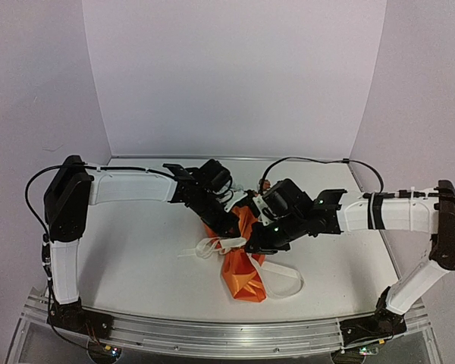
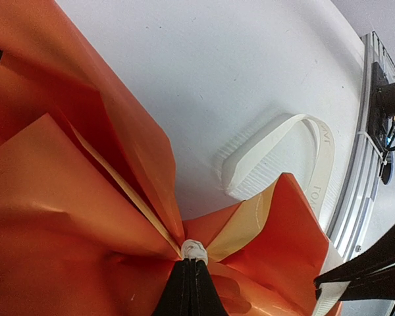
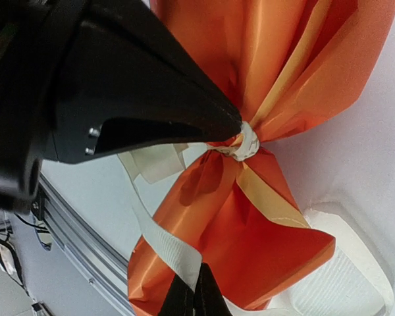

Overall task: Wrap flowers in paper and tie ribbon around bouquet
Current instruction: Cross the half-tied ribbon over the folded bouquet.

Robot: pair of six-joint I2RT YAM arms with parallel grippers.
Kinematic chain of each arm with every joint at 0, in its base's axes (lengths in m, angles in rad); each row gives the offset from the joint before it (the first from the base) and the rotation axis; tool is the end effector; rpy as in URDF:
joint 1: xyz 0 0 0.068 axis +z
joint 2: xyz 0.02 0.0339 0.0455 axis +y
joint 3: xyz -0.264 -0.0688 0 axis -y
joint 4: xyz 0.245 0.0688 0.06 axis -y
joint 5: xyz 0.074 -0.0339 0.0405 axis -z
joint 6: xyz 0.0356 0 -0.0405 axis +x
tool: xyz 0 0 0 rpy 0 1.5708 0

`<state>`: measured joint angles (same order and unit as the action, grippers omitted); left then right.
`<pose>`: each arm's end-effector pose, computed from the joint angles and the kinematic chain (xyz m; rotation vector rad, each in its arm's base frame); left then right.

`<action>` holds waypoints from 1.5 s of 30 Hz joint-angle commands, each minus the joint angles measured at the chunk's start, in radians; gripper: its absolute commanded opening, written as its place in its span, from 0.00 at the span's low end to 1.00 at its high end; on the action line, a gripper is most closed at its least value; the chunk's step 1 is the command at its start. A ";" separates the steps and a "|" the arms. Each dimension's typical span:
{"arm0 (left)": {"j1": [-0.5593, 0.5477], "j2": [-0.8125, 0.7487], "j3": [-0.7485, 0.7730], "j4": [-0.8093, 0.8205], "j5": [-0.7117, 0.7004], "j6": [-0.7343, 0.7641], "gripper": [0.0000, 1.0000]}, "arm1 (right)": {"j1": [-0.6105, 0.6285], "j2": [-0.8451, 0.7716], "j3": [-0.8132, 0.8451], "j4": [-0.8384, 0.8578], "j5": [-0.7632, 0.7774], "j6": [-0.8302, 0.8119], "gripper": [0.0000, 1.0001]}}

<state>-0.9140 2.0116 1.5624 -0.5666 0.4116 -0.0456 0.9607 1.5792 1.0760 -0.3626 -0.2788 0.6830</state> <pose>0.2547 -0.3537 0.2093 1.2858 2.3899 -0.8579 0.1844 0.2809 0.2295 -0.5097 2.6442 0.9815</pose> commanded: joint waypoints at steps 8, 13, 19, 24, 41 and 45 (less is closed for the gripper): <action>0.050 -0.171 -0.131 0.215 0.108 -0.078 0.00 | -0.088 0.098 -0.016 0.204 -0.179 0.156 0.00; 0.058 -0.169 -0.139 0.217 0.186 -0.065 0.00 | -0.122 0.157 0.030 0.244 -0.281 0.155 0.00; 0.059 -0.169 -0.142 0.227 0.234 -0.055 0.00 | -0.163 0.210 0.054 0.313 -0.392 0.188 0.00; 0.061 -0.176 -0.152 0.254 0.232 -0.068 0.00 | -0.186 0.200 0.050 0.318 -0.388 0.188 0.00; 0.110 -0.198 -0.253 0.405 0.094 -0.229 0.00 | -0.199 0.084 -0.005 0.348 -0.434 0.164 0.01; 0.119 -0.194 -0.252 0.412 0.122 -0.228 0.00 | -0.199 0.114 0.006 0.347 -0.445 0.174 0.02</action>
<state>-0.8133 1.8771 1.3064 -0.2297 0.5196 -0.2485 0.7624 1.6925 1.0683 -0.0453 -0.6981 0.8609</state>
